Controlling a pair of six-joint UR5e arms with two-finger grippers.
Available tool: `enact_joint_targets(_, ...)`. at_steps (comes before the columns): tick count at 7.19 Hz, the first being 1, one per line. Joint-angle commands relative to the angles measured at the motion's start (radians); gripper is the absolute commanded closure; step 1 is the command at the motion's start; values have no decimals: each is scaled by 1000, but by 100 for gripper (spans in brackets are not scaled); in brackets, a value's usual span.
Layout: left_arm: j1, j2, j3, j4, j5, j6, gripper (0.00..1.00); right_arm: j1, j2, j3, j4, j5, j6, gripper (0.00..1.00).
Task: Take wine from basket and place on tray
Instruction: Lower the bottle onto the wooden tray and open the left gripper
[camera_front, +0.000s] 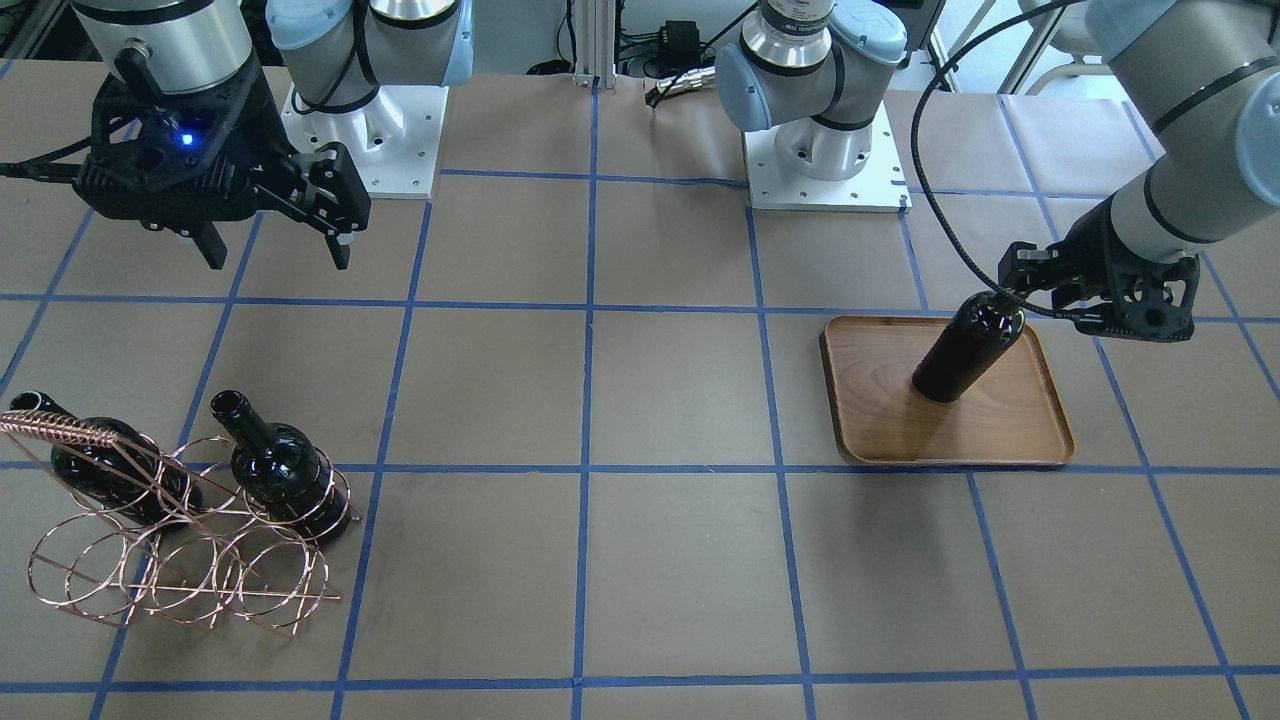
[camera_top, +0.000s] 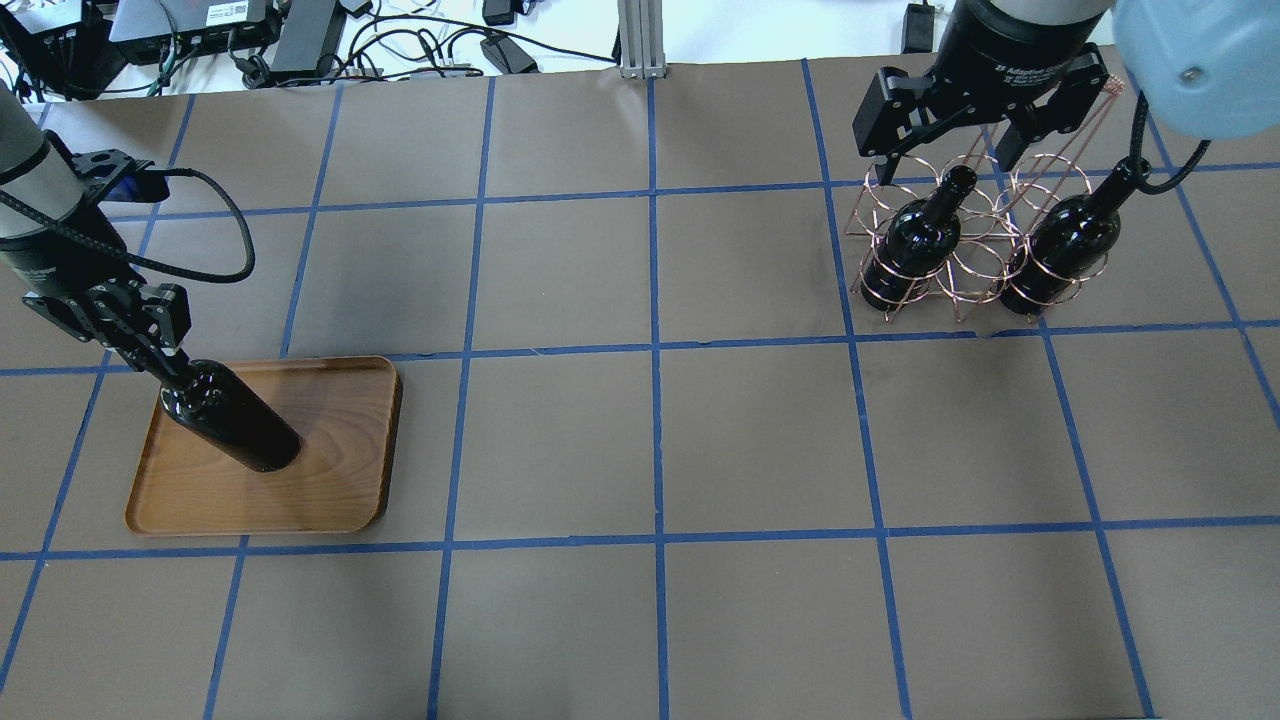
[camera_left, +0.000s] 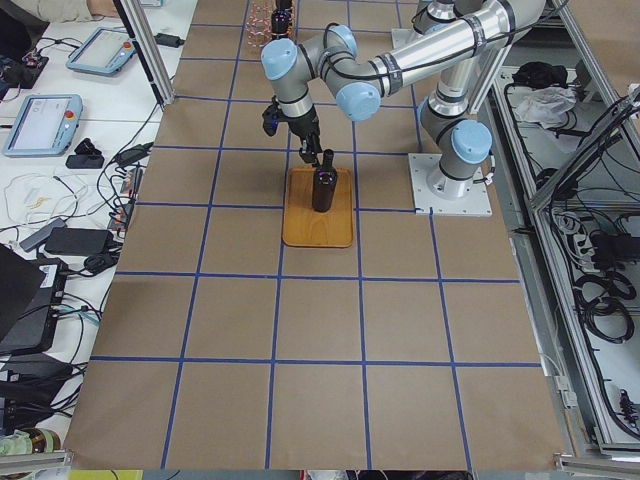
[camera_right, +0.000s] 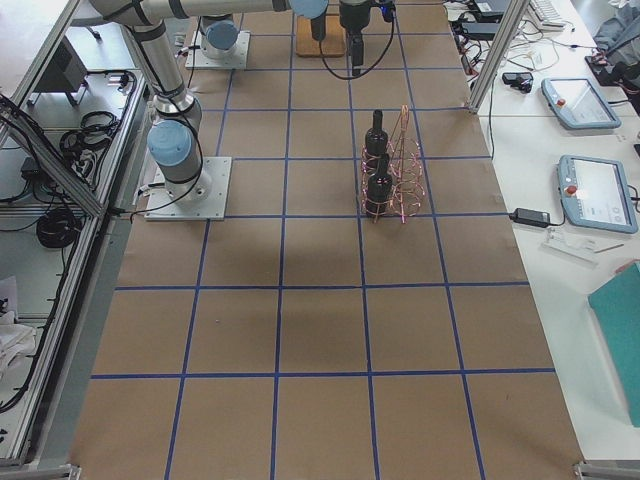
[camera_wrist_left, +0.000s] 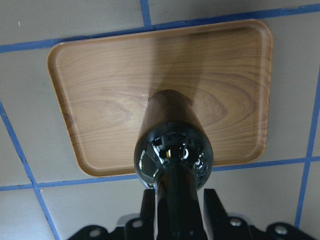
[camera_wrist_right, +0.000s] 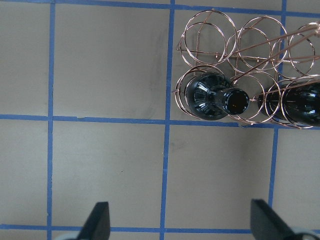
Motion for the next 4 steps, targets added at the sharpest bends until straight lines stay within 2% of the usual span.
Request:
enact_joint_targets(1,-41,57,70,-16,-19,-155,0,0,0,0,-2,0,0,0)
enact_joint_targets(2,-102,90,104,-30,-17,-163,0,0,0,0,-2,1,0,0)
enact_joint_targets(4,-153,114,119,-29,-33,-176,0,0,0,0,-2,3,0,0)
